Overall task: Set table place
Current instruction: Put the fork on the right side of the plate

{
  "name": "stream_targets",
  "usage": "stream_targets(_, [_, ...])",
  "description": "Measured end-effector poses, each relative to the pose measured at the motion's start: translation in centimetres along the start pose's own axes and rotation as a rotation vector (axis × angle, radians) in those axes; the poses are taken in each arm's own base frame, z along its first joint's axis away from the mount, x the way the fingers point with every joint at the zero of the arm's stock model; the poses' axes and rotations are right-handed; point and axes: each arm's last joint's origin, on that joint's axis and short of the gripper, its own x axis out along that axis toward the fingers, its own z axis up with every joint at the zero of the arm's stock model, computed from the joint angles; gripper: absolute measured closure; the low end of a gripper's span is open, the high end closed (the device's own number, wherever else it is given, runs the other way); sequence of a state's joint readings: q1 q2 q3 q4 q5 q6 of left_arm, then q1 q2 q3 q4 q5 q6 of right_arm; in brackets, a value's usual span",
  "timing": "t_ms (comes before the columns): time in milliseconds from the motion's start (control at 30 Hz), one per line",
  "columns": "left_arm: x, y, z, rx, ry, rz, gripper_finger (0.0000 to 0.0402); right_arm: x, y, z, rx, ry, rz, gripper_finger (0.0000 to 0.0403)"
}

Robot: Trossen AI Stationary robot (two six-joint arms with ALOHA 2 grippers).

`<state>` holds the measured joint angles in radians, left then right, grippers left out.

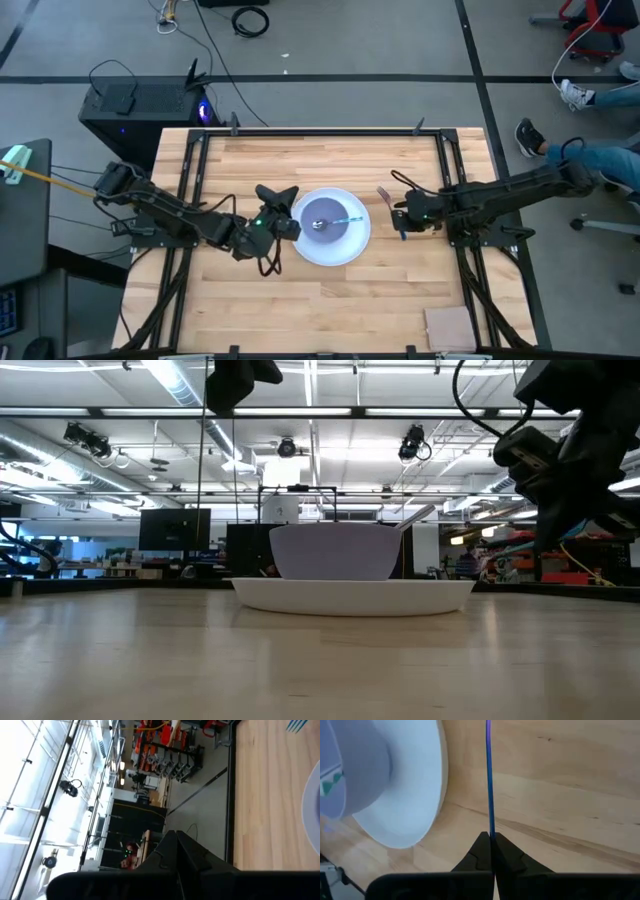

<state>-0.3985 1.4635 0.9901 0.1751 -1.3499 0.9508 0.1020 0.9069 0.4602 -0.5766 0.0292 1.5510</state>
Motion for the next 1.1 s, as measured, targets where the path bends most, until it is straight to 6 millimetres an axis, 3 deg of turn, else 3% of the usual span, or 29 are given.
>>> stream_targets(233, [0.1,-0.2,-0.1,0.027,0.007,-0.003,0.0396,1.0,-0.5,0.0,0.113,-0.049,0.016,0.0400])
stream_targets(500, [0.1,-0.2,-0.1,0.027,0.007,-0.003,0.0396,2.9,-0.8,-0.1,0.254,-0.046,0.150,0.0400])
stream_targets(633, [0.1,-0.2,-0.1,0.027,0.007,-0.003,0.0398,3.5,-1.3,-0.1,0.257,-0.046,0.130,0.0400])
stream_targets(1100, [0.1,-0.2,-0.1,0.025,0.004,-0.004,0.0398,5.7,-0.2,-0.9,0.267,-0.057,0.180,0.0400])
